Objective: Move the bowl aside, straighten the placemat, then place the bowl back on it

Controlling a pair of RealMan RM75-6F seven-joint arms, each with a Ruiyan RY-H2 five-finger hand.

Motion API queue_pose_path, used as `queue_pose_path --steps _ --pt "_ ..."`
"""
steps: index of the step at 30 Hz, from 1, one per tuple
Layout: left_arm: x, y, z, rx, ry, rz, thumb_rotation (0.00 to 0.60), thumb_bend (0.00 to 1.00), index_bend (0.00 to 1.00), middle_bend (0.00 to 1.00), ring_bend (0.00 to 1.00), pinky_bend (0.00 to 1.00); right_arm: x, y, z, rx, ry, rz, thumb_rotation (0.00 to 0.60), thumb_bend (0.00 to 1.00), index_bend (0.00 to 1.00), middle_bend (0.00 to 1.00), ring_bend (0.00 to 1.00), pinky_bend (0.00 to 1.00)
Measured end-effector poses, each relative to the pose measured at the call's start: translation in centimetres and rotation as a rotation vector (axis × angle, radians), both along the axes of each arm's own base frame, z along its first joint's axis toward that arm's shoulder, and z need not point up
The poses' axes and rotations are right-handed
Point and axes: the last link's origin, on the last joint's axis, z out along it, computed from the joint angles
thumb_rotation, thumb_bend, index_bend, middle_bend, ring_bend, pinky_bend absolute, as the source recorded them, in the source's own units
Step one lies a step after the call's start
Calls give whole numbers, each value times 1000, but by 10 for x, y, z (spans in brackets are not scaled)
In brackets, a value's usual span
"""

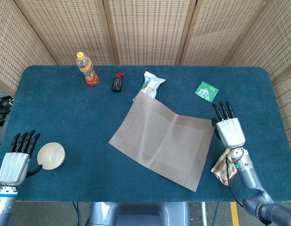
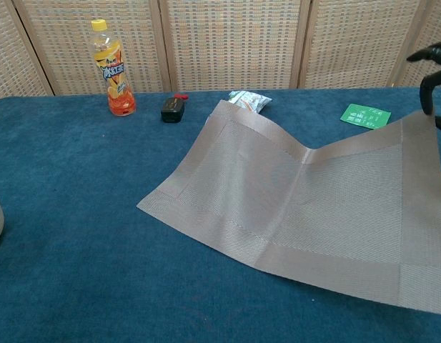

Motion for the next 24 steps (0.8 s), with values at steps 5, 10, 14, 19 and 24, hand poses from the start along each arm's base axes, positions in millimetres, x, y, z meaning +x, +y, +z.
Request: queue_pose_path --steps 5,10,14,19,24 --pt "-1 0 -1 -3 2 1 600 106 0 0 0 0 -3 -4 13 -42 35 -31 600 391 187 0 0 0" --pt "2 1 -3 -4 -2 -8 600 106 0 0 0 0 -9 7 25 -67 -54 -98 600 337 83 0 0 0" --pt "3 1 -4 -8 -3 -11 600 106 0 0 0 0 -15 27 35 -78 -187 -136 600 289 48 0 0 0" --pt "7 3 -5 -7 -13 -14 600 106 0 0 0 0 -31 74 42 -84 -323 -151 600 210 42 0 0 0" --pt "15 6 -3 -5 -26 -23 600 106 0 0 0 0 -39 121 36 -48 -351 -162 600 201 42 0 0 0"
